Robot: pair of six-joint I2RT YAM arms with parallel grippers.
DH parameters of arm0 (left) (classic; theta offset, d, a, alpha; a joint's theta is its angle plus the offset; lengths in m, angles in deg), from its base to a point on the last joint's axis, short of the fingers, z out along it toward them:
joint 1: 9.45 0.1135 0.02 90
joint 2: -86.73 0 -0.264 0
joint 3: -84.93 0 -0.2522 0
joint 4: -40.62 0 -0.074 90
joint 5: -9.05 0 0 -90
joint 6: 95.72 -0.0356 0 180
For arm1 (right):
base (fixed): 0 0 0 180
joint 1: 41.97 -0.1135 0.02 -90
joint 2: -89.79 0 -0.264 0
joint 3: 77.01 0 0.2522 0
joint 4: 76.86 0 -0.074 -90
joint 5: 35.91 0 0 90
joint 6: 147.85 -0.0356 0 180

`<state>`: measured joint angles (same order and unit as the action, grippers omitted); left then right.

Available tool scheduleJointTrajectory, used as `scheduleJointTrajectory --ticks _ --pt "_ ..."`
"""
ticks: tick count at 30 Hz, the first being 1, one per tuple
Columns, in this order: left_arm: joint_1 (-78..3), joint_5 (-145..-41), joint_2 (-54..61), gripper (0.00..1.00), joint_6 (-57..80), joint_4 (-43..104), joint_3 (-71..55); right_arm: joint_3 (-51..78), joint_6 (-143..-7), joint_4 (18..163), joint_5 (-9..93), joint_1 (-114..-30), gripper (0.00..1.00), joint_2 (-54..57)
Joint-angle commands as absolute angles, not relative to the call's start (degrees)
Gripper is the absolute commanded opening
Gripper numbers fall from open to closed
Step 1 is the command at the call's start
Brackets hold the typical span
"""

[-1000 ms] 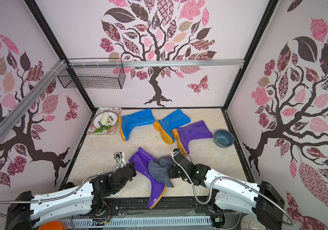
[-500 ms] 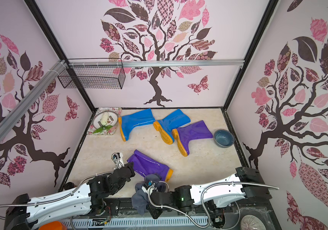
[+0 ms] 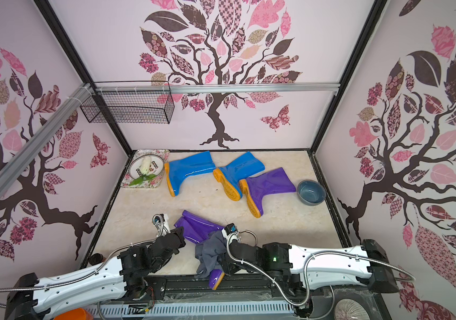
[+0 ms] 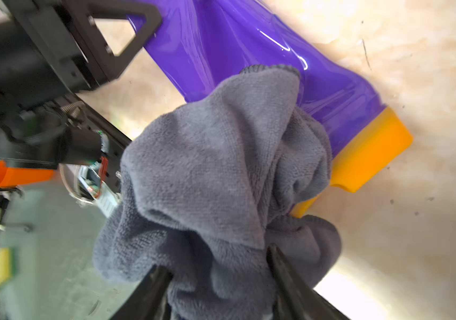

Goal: Wipe the rubber boots with a cloth
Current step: Wipe the dirt off the rubber boot.

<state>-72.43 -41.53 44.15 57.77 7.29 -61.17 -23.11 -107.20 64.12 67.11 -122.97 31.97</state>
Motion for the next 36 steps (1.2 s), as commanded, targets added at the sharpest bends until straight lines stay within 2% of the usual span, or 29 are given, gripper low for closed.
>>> scheduleJointTrajectory --ticks 1,5,7,9,12,13,15,17,19,20,22,24,29,33,36 --pt "-72.21 -38.7 45.09 0.0 57.61 7.18 -62.29 -18.5 -103.28 60.77 70.07 -123.19 0.76 29.19" --pt "-72.16 -38.68 44.95 0.0 57.89 6.92 -62.18 -15.67 -99.55 66.88 68.42 -123.19 0.82 23.04" --pt "-72.21 -38.67 44.99 0.0 57.94 6.95 -62.15 -15.36 -98.14 70.25 67.42 -123.19 0.81 18.15" --pt "-72.19 -38.57 45.13 0.0 57.97 6.71 -61.92 -14.21 -96.64 70.92 68.12 -123.19 0.76 13.28" --pt "-72.14 -38.46 45.73 0.0 57.92 5.92 -61.62 -13.14 -94.49 71.11 69.41 -122.96 0.61 8.55" --pt "-72.21 -38.44 46.07 0.0 57.98 5.68 -61.52 -13.55 -93.85 71.56 69.55 -122.54 0.51 8.07" --pt "-72.21 -38.42 46.87 0.0 57.85 5.41 -61.53 -15.23 -93.73 72.47 69.57 -121.35 0.38 8.72" --pt "-72.21 -38.41 47.42 0.0 57.94 5.44 -61.78 -16.7 -93.49 72.78 68.9 -119.32 0.22 10.75" --pt "-72.2 -38.24 47.79 0.0 58.13 5.5 -62.03 -16.83 -93.29 71.71 64.71 -119.32 0.04 13.31" --pt "-72.15 -38.15 47.86 0.0 58.25 5.53 -62.11 -16.86 -93.78 71.09 61.54 -119.47 0.0 14.5" --pt "-72.2 -38.05 47.88 0.0 58.23 6.16 -62.35 -17.54 -96.14 70.12 59.21 -121.42 0.0 16.35" --pt "-72.09 -37.89 47.89 0.0 58.28 6.8 -62.34 -18.84 -97.64 70.71 59.01 -127.07 0.0 17.12" --pt "-72.05 -37.49 47.42 0.0 58.09 8.83 -62.5 -18.29 -101.2 69.43 55.81 -133.85 0.0 13.32" --pt "-72.06 -38.06 46.37 0.0 57.82 9.63 -62.42 -19.84 -101.52 66.9 59.88 -132.53 0.0 14.74" --pt "-72.12 -38.33 46.04 0.0 57.91 9.79 -62.37 -22.42 -99.74 65.83 57.79 -123.18 0.0 19.21"
